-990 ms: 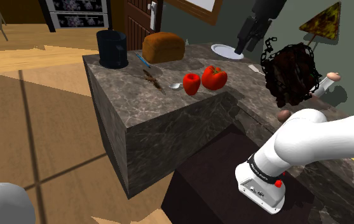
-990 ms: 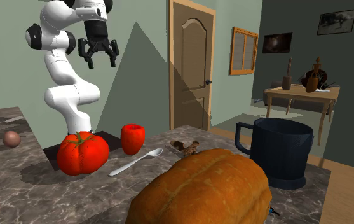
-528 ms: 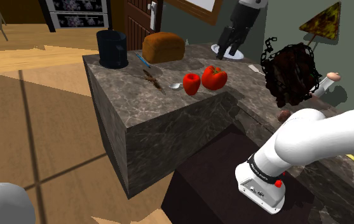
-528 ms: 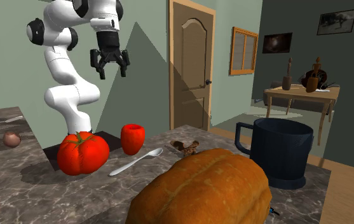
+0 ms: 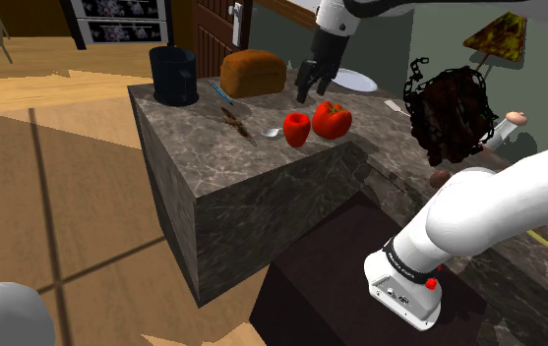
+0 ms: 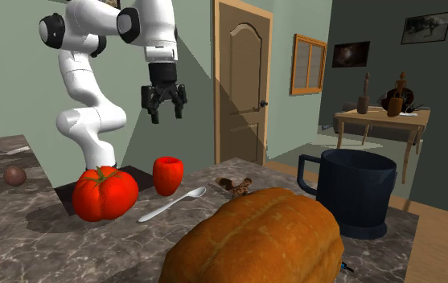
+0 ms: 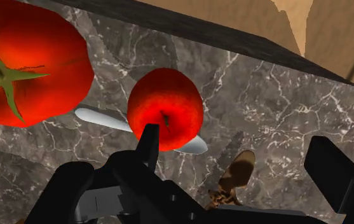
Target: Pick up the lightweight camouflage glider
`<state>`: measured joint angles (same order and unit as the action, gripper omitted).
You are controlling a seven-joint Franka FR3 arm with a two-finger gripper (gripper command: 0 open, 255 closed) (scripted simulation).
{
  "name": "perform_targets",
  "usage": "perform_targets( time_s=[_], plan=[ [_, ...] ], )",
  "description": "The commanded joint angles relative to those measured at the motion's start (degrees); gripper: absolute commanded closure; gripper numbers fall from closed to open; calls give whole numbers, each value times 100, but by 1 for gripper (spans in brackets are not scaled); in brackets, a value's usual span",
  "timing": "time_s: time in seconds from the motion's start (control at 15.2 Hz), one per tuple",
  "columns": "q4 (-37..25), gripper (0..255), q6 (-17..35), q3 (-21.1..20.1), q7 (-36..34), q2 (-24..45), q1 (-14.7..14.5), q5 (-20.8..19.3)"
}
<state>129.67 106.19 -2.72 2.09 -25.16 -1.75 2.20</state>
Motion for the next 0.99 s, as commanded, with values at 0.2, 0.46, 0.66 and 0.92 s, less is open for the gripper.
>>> perform_targets(
  time_s=[0.2, 0.46, 0.66, 0.92],
  plan=[
    [-372, 0, 683, -141, -43, 1033, -49, -99],
    [-781, 0, 1110, -237, -103, 1863, -88, -231],
    [-1165, 0, 1363, -296, -161, 2500, -126, -359],
    [-1784, 0, 1605, -347, -248, 3364, -196, -558]
  ],
)
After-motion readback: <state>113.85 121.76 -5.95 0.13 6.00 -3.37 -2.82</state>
